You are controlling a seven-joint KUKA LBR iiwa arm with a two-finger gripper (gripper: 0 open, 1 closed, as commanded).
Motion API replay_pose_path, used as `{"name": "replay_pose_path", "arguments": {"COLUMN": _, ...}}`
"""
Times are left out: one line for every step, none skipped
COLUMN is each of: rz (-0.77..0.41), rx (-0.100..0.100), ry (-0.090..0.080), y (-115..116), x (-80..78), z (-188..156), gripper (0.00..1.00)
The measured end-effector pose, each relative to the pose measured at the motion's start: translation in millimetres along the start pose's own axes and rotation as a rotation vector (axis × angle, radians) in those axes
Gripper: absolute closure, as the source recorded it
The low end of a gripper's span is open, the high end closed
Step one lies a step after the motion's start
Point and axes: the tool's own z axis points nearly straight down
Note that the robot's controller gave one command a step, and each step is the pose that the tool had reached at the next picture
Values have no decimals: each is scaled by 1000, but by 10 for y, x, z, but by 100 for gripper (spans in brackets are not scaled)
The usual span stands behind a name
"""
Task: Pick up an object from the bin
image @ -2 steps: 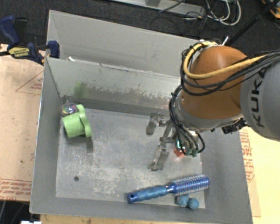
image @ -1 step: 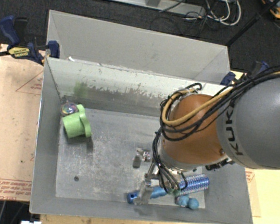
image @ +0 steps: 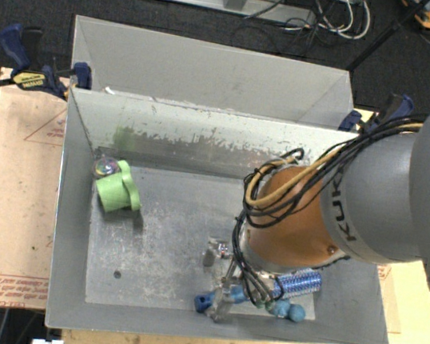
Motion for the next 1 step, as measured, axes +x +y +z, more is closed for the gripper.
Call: {"name": "replay_pose_path", "arguments": {"rz": -2, "rx": -1, "ry": 1, "y": 11, "x": 3, "z": -26, "gripper": 100}}
